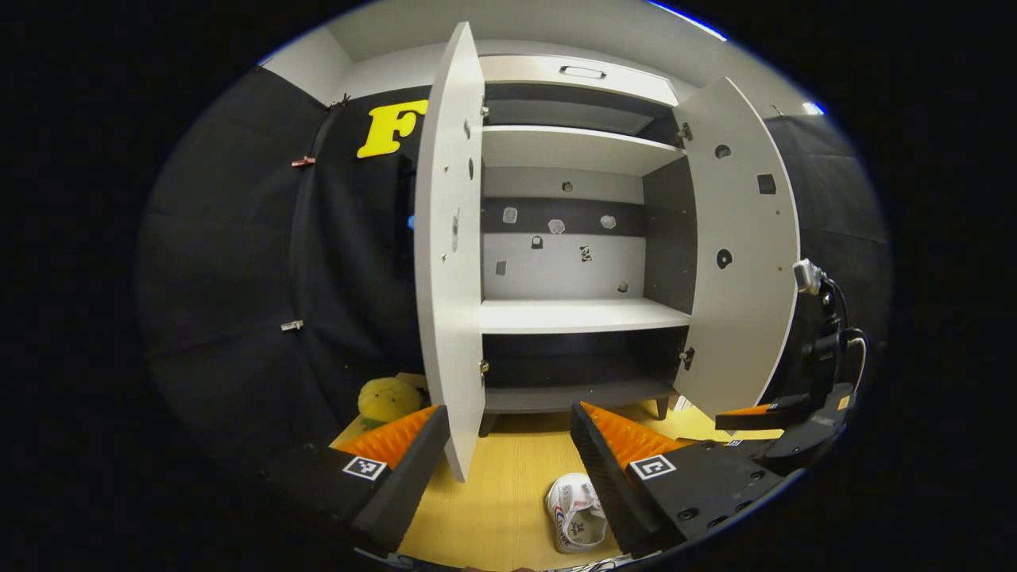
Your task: Grab one shoe with the right hand and put it into the shoe cabinet, grab the other shoe with the left hand and put it into the shoe cabinet; then close the right door with the right hand and the left door with the left hand.
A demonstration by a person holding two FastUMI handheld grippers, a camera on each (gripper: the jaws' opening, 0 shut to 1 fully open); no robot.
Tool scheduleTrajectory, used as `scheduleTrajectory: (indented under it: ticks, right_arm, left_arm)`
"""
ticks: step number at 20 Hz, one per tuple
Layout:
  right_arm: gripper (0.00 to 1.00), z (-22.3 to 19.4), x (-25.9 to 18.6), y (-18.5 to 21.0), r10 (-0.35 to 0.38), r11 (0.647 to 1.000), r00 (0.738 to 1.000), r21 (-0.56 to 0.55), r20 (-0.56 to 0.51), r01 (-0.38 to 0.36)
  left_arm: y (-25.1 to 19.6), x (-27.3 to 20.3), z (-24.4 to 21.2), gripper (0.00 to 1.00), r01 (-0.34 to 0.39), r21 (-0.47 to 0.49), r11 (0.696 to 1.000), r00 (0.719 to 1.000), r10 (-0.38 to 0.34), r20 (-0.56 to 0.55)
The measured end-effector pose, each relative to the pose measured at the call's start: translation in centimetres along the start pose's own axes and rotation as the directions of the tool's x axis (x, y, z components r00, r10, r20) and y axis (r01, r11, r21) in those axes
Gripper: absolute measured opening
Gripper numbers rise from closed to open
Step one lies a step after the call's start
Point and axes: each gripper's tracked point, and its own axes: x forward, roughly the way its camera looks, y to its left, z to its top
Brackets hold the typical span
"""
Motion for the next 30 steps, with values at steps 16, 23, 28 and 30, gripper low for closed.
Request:
scheduleTrajectory:
  ticks: [16,23,28,30]
  right_arm:
    - [0.99,-16.0,5.1,1.2,-0.018,0.98,0.941,0.181,-0.339,0.084]
    - [0.93,-18.1,8.8,0.7,-0.037,0.982,0.922,0.157,-0.386,0.105]
    - [0.76,-18.9,10.5,-1.3,-0.153,0.968,0.9,0.122,-0.409,0.22]
    - [0.67,-19.1,11.0,-2.0,-0.17,0.965,0.892,0.112,-0.42,0.237]
  left_arm:
    - [3.2,-1.1,-4.9,0.95,-0.008,-0.033,0.999,0.993,0.004,-0.121]
    - [3.4,-1.4,-6.2,0.95,-0.003,-0.06,0.998,0.988,-0.006,-0.153]
    - [3.9,-2.1,-7.9,0.95,-0.018,-0.1,0.995,0.981,-0.002,-0.195]
    - [4.1,-2.2,-8.3,0.95,-0.023,-0.117,0.993,0.978,-0.001,-0.207]
